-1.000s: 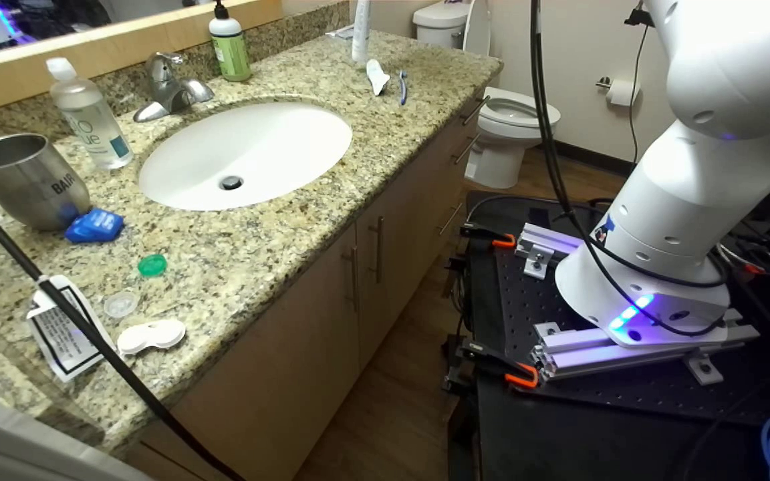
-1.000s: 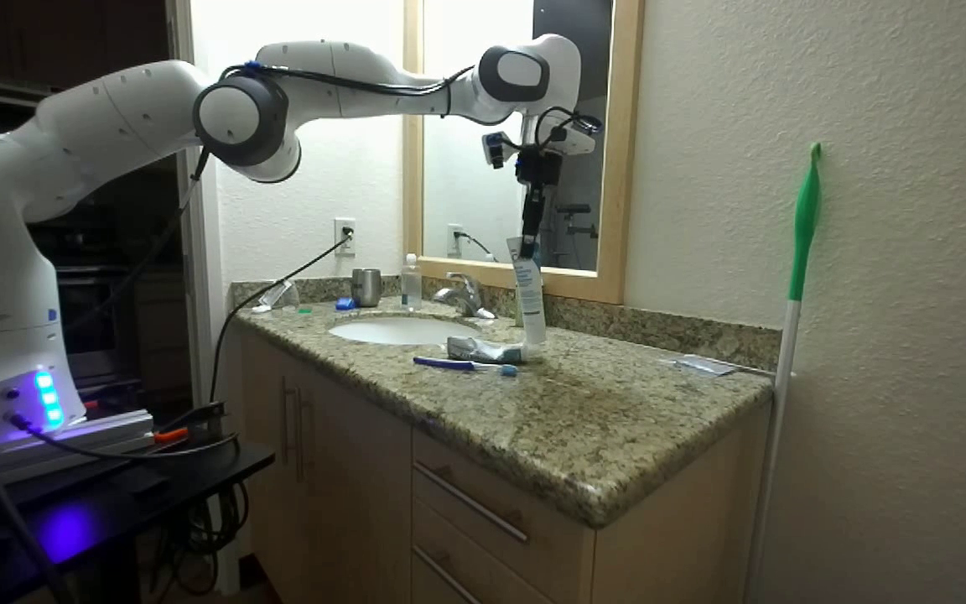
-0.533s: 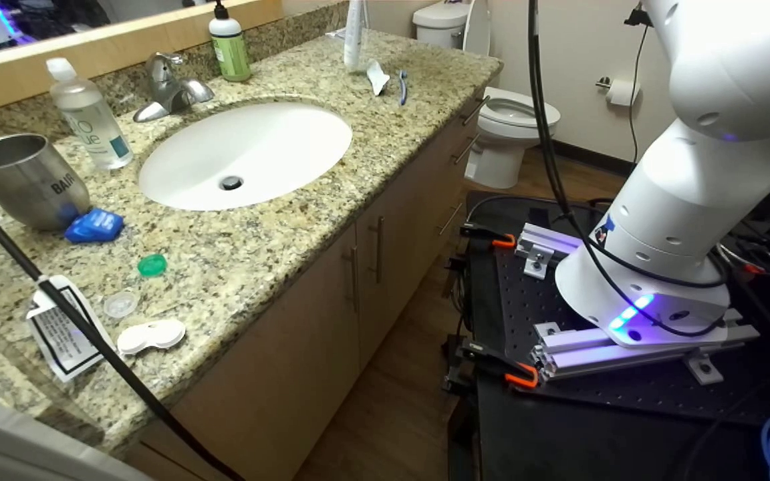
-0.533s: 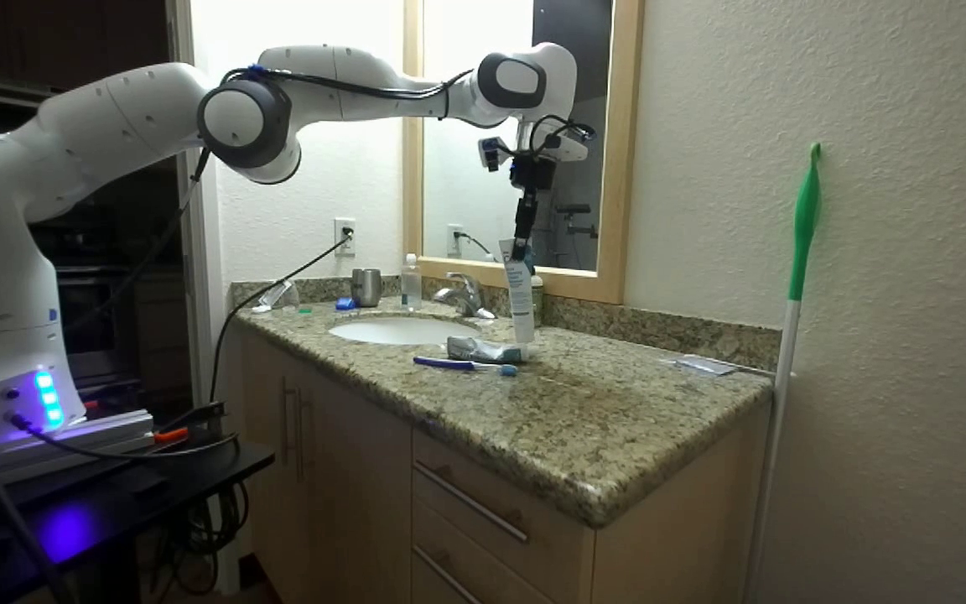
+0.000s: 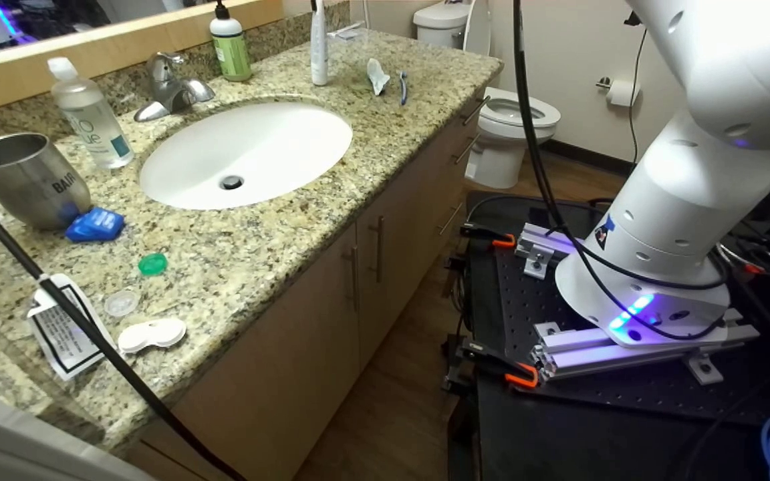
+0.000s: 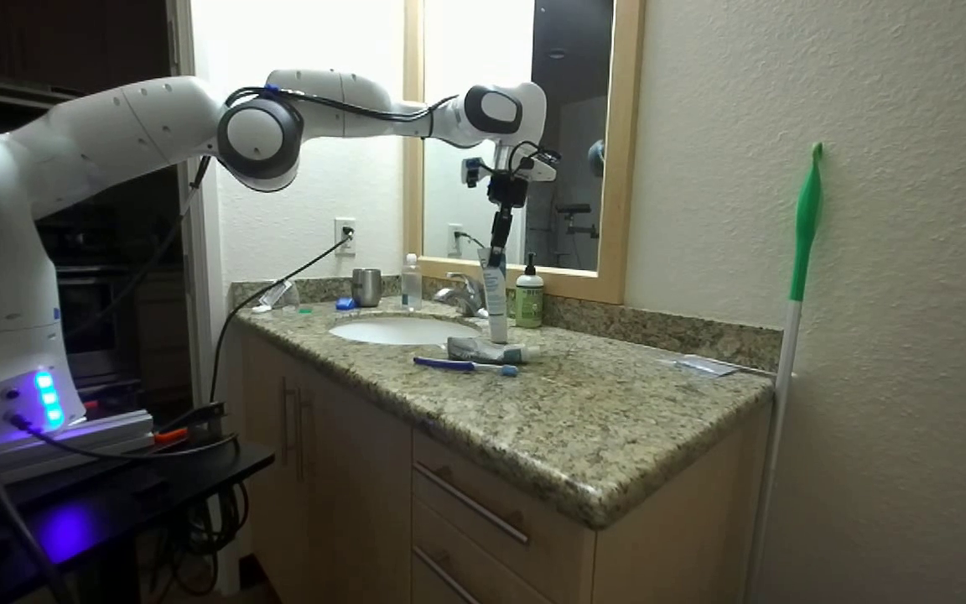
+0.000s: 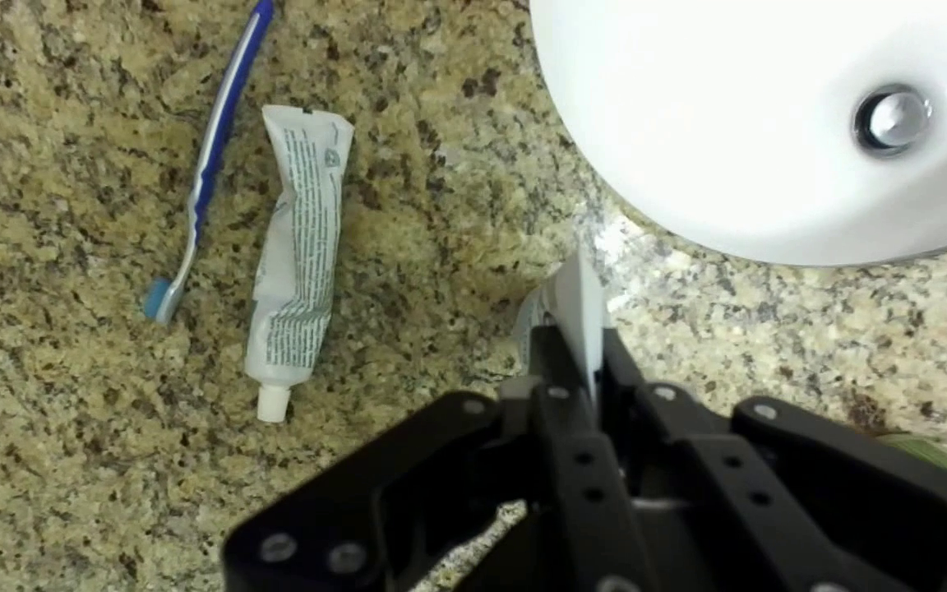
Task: Move the squeeze bottle slightly down on the counter
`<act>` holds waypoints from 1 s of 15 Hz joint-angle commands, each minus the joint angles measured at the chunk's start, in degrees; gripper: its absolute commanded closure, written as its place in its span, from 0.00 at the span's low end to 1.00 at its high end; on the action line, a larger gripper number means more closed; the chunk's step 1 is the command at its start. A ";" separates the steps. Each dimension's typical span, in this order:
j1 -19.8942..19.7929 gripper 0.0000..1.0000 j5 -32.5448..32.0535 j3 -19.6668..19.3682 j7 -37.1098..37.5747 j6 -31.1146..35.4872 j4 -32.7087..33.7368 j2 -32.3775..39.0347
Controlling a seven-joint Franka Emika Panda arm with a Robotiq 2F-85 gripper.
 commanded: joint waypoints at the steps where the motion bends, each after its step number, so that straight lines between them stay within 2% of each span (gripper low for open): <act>1: -0.03 0.89 0.44 -0.50 -0.06 -0.34 0.51 0.19; 2: -0.52 0.97 0.46 -0.50 -0.10 -0.35 0.52 0.20; 15: -5.28 0.97 2.59 0.44 1.41 -7.21 0.31 1.13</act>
